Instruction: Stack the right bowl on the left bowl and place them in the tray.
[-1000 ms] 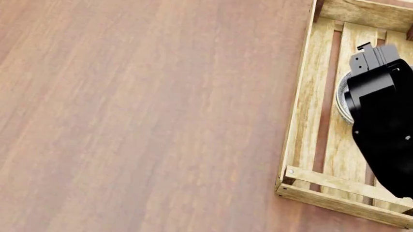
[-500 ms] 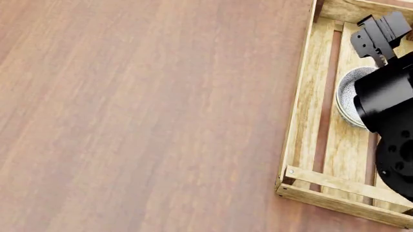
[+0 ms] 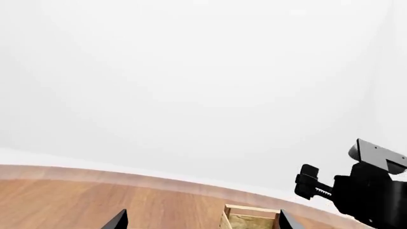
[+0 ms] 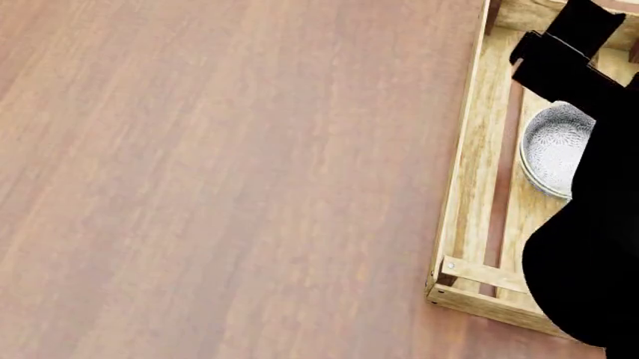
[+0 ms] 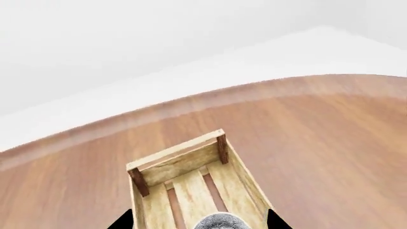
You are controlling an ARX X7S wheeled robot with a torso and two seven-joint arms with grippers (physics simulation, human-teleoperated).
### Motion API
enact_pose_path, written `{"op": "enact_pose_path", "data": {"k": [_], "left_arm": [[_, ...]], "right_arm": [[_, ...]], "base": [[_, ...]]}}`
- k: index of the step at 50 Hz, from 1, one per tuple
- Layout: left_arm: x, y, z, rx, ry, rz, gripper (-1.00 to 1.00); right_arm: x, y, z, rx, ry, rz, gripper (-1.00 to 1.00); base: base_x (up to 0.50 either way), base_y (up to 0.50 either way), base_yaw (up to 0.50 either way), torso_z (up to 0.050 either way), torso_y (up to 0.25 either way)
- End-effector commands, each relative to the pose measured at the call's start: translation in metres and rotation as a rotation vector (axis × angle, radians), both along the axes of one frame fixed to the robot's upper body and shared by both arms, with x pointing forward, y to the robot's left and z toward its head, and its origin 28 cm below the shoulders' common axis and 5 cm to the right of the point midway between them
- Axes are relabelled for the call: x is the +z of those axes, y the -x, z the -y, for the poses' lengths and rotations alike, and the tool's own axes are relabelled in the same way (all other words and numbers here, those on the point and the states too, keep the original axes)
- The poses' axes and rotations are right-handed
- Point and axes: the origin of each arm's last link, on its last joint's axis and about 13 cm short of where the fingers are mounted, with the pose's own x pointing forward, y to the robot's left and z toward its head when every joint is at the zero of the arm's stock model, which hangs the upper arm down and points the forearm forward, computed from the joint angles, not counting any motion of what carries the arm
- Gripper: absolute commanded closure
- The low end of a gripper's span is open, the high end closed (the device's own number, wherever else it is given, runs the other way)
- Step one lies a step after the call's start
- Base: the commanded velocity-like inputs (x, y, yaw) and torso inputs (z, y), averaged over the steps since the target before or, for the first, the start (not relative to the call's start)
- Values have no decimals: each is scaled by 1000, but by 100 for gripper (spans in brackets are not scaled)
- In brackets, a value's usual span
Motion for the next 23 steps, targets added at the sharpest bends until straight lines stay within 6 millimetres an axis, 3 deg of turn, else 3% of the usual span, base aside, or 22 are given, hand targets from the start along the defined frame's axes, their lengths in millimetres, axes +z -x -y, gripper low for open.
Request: {"op": "enact_pose_path", "data": {"k": [1, 11, 23], "left_arm": [[5, -2, 3, -50, 19, 43, -100], [4, -2, 3, -52, 20, 42, -100], [2, -2, 5, -62, 17, 34, -100]], "right_arm": [[-10, 31, -10, 81, 217, 105, -100], [-16, 66, -12, 108, 286, 144, -100], [-42, 111, -15, 145, 366, 164, -100]], "base": [[0, 0, 0, 0, 0], [0, 0, 0, 0, 0], [0, 0, 0, 0, 0]]}}
